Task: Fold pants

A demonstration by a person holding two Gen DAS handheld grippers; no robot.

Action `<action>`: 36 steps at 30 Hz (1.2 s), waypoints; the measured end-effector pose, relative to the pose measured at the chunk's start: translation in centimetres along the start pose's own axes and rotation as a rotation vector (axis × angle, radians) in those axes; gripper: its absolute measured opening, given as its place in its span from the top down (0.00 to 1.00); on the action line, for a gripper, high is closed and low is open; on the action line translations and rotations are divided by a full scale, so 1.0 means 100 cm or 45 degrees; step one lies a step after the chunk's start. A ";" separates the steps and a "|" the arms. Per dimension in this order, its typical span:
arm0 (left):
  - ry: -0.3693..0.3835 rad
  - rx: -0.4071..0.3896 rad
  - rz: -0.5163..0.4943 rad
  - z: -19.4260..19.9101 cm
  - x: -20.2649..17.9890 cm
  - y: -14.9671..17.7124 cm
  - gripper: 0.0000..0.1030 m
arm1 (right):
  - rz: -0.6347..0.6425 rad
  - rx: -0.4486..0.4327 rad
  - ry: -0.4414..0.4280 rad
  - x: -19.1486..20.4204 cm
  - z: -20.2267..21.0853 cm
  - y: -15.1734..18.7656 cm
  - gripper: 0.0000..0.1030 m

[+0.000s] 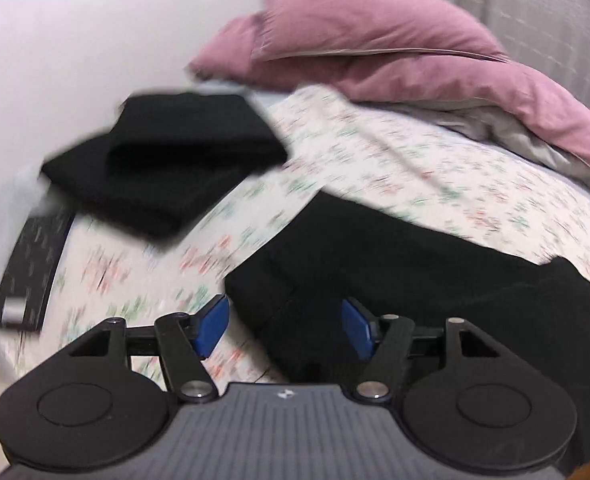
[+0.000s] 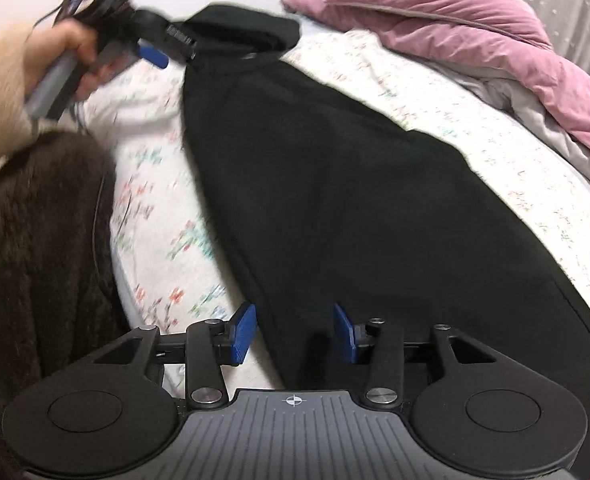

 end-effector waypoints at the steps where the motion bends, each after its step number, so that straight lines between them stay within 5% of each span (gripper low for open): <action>1: 0.030 -0.010 -0.032 -0.001 -0.008 -0.004 0.12 | -0.017 -0.013 -0.004 -0.009 0.002 -0.002 0.58; 6: 0.303 -0.014 -0.104 -0.028 -0.039 -0.024 0.12 | -0.141 -0.067 0.023 -0.074 -0.009 -0.022 0.58; 12: 0.388 0.026 -0.126 -0.082 -0.059 -0.032 0.13 | -0.355 -0.147 -0.088 -0.158 -0.035 -0.046 0.58; 19: 0.283 0.035 0.011 -0.121 -0.050 -0.030 0.13 | -0.457 -0.147 -0.186 -0.220 -0.092 -0.078 0.58; 23: 0.109 -0.043 -0.117 -0.126 -0.053 -0.025 0.22 | -0.446 -0.081 -0.265 -0.239 -0.128 -0.085 0.58; 26: -0.053 -0.097 -0.190 -0.131 -0.057 -0.023 0.13 | -0.406 -0.015 -0.329 -0.242 -0.151 -0.088 0.58; 36: -0.013 -0.074 -0.098 -0.133 -0.045 -0.027 0.10 | -0.490 0.028 -0.655 -0.263 -0.177 -0.099 0.57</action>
Point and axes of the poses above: each gripper's, at about its wrist camera, not at the fingertips, and z roughly against the way its jaws point, x to its left, y to its underside, the point moved 3 cm from there along -z, roughly the way its jaws point, and after that the axes turned 7 degrees about z, right-handed, at the moved point
